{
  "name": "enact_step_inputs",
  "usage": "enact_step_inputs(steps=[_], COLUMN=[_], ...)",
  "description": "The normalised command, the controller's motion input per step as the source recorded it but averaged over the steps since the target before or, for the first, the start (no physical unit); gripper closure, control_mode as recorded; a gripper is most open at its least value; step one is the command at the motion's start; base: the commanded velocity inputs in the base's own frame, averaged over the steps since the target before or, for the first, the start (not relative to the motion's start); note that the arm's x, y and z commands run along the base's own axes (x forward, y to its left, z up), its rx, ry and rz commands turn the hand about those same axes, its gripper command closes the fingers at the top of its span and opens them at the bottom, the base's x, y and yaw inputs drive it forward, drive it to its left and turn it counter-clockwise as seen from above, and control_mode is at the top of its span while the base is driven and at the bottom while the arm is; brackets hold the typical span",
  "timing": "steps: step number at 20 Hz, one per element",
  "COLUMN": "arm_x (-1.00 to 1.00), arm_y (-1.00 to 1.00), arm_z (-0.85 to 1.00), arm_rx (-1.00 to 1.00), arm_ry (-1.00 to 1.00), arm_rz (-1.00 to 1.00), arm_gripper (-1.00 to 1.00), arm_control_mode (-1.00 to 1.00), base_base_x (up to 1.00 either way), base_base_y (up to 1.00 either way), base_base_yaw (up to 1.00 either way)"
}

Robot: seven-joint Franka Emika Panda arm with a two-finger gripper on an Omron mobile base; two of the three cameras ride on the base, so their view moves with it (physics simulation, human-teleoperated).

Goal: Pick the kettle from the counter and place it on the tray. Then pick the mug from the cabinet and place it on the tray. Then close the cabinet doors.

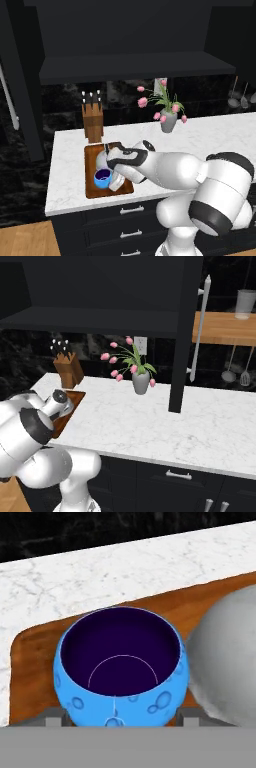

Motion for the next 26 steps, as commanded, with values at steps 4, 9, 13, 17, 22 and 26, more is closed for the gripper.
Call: enact_step_inputs(steps=[4, 9, 13, 17, 22, 26], arm_x=[0.34, 0.28, 0.01, -0.2, -0.32, -0.17], arm_y=[0.0, 0.0, 0.11, 0.1, 0.0, 0.0], arm_z=[-0.26, -0.14, -0.14, 0.02, 0.5, 0.86], arm_rx=[0.0, 0.0, 0.0, 0.0, 0.0, 0.0], arm_ry=[0.0, 0.0, 0.0, 0.05, 0.01, 0.02], arm_rz=[0.0, 0.0, 0.0, 0.0, -0.02, 0.0], arm_gripper=[1.0, 1.0, 1.0, -1.0, -1.0, -1.0], arm_control_mode=[-1.0, -1.0, -1.0, -1.0, -1.0, -1.0], base_base_x=[0.0, 0.0, 0.0, 0.0, 0.0, 0.0], base_base_y=[0.0, 0.0, 0.0, 0.0, 0.0, 0.0], base_base_yaw=[0.0, 0.0, 0.0, 0.0, 0.0, 0.0])
